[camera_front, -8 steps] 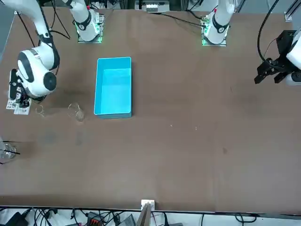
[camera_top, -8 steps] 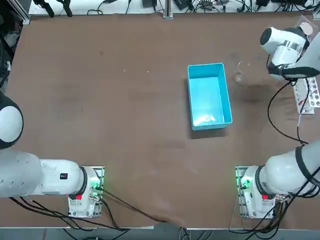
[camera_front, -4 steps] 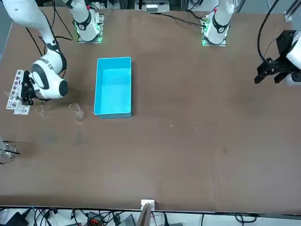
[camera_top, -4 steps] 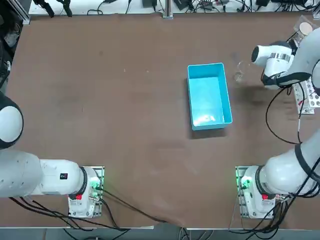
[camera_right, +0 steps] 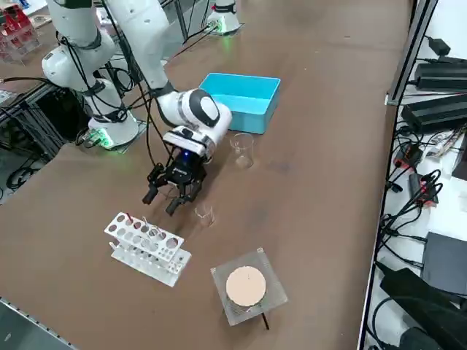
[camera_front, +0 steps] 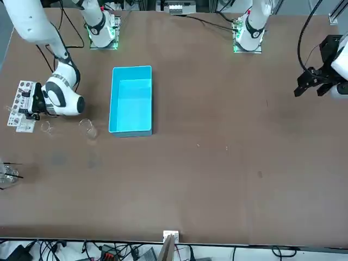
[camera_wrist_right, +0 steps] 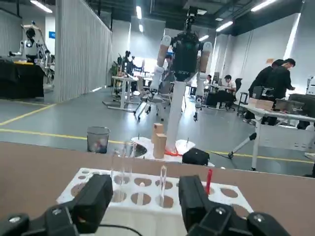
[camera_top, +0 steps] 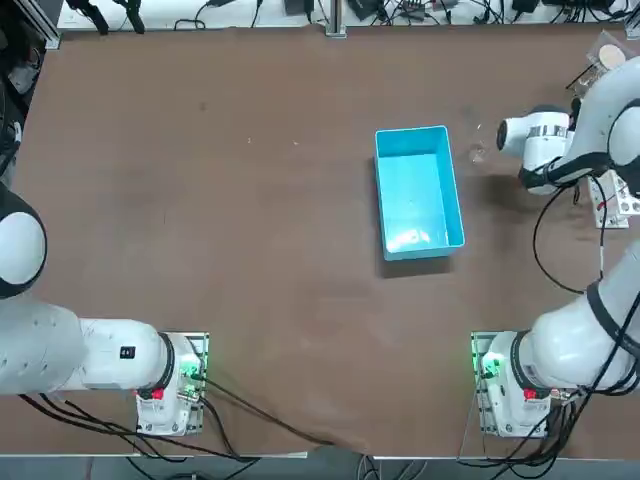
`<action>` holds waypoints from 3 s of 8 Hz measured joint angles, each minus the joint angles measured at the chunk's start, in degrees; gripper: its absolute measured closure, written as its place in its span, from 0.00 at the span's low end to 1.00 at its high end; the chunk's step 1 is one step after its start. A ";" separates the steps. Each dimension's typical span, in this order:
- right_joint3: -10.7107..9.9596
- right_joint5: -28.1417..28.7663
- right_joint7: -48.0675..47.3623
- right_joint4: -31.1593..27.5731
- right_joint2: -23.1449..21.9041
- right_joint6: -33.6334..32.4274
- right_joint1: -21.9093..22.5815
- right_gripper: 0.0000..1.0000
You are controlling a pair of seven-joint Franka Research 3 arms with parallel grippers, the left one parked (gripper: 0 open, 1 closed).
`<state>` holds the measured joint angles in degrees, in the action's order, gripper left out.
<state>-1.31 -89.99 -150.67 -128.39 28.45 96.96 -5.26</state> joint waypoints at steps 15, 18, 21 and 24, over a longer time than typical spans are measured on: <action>-0.25 -3.88 -3.73 0.20 1.72 3.21 -6.33 0.33; -0.25 -4.43 -3.87 0.20 2.06 3.21 -6.88 0.45; -0.25 -4.48 -3.94 0.20 2.07 3.21 -7.00 0.58; -0.25 -4.49 -3.98 0.20 2.07 3.21 -7.02 0.77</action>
<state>-1.56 -94.48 -154.65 -128.19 30.52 100.18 -12.28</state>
